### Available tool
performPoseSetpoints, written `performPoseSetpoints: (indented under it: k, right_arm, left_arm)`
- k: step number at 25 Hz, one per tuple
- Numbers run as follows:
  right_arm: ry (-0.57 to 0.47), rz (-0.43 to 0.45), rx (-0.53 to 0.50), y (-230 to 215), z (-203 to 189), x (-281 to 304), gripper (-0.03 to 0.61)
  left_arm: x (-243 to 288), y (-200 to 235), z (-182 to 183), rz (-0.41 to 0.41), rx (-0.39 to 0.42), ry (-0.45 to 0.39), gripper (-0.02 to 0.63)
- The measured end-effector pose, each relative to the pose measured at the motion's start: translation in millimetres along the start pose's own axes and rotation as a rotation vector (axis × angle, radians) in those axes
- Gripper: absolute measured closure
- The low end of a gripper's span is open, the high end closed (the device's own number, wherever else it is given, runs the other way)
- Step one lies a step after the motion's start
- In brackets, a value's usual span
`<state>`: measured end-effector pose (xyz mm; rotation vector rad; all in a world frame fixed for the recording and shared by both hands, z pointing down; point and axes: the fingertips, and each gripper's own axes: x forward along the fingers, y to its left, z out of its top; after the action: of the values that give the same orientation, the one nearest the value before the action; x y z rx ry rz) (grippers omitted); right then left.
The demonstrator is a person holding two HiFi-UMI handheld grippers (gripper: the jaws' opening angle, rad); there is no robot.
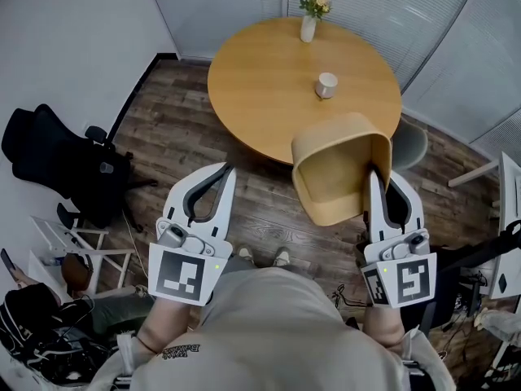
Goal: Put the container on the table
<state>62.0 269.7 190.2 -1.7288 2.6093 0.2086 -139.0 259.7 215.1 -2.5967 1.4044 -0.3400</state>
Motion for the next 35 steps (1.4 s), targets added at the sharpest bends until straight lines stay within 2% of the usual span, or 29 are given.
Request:
performPoseSetpoints:
  k: [16, 22, 35]
  right_arm:
    - [-0.007, 0.022, 0.01, -35.5, -16.1, -6.2, 0.548]
    - [-0.024, 0.037, 0.099, -44.2, -18.9, -0.5, 0.548]
    - [0.0, 0.0, 0.074, -63.5, -35.3, 28.8, 0.548]
  left_arm:
    - [30.3, -26.9, 2.9, 0.017, 0.009, 0.009, 0.592]
    - [36.7, -25.5, 1.2, 0.02, 0.011, 0.016, 0.592]
    - [84.2, -14.3, -9.9, -0.03, 0.016, 0.008, 0.592]
